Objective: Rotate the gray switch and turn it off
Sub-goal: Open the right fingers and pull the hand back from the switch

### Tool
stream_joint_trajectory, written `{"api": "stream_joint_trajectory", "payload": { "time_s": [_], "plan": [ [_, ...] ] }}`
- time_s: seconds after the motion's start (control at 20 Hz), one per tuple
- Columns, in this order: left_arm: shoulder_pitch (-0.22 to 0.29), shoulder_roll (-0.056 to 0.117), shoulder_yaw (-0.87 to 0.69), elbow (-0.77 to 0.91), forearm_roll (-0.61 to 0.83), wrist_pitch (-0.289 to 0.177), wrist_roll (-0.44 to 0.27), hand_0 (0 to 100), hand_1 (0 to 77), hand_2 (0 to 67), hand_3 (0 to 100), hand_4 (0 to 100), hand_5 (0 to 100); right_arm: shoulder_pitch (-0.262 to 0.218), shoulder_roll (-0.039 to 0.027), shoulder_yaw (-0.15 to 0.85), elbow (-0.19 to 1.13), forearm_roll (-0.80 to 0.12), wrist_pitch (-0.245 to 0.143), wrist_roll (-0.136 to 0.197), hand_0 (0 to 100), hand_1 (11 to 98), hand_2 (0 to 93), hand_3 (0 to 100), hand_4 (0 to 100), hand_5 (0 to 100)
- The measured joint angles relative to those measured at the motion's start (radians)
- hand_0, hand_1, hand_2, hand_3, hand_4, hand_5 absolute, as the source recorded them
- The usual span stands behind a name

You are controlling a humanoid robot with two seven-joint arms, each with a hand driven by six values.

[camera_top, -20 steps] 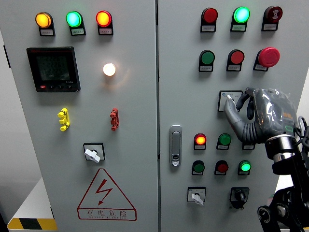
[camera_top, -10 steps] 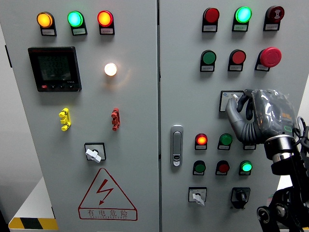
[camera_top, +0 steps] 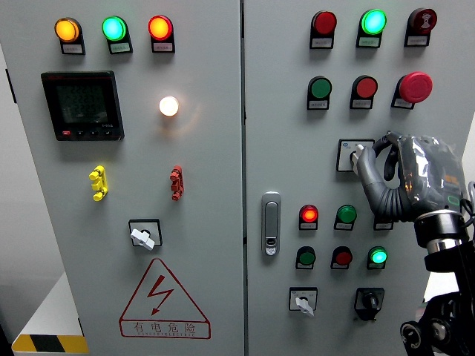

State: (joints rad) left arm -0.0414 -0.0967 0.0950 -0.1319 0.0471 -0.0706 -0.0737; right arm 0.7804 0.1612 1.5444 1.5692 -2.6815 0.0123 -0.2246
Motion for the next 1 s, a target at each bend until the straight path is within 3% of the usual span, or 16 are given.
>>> {"api": "stream_joint_trajectory", "payload": {
  "time_s": [0.1, 0.35, 0.45, 0.65, 0.7, 0.75, 1.0],
  "plan": [
    [0.000, 0.000, 0.000, 0.000, 0.000, 0.000, 0.000, 88, 0.0, 13.4, 19, 8, 11, -0.022, -0.0002, 0.004, 0.032, 0.002, 0.000, 0.007, 0, 31.6, 54.8, 84, 75, 100],
    [0.000, 0.002, 0.000, 0.000, 0.000, 0.000, 0.000, 88, 0.0, 13.3, 19, 8, 11, -0.101, -0.0022, 0.021, 0.143, -0.002, -0.002, 0.098, 0, 33.5, 48.1, 71, 61, 91],
    [0.000, 0.002, 0.000, 0.000, 0.000, 0.000, 0.000, 88, 0.0, 13.3, 19, 8, 11, -0.137, -0.0042, 0.032, 0.189, -0.005, -0.002, 0.140, 0, 34.2, 42.7, 61, 50, 78],
    [0.000, 0.001, 0.000, 0.000, -0.001, 0.000, 0.000, 89, 0.0, 13.3, 19, 8, 11, -0.191, -0.0070, 0.049, 0.248, -0.010, -0.002, 0.192, 0, 34.9, 36.4, 52, 39, 64],
    [0.000, 0.001, 0.000, 0.000, -0.001, 0.000, 0.000, 89, 0.0, 13.3, 19, 8, 11, -0.208, -0.0075, 0.054, 0.261, -0.011, -0.002, 0.211, 0, 35.4, 30.7, 45, 30, 53],
    [0.000, 0.001, 0.000, 0.000, -0.001, 0.000, 0.000, 88, 0.0, 13.3, 19, 8, 11, -0.225, -0.0078, 0.061, 0.275, -0.015, -0.002, 0.235, 0, 35.9, 27.4, 40, 26, 48],
    [0.000, 0.001, 0.000, 0.000, 0.000, 0.000, 0.000, 88, 0.0, 13.3, 19, 8, 11, -0.303, -0.0053, 0.102, 0.336, -0.048, -0.006, 0.326, 0, 37.2, 15.8, 24, 11, 32]
  ]
}}
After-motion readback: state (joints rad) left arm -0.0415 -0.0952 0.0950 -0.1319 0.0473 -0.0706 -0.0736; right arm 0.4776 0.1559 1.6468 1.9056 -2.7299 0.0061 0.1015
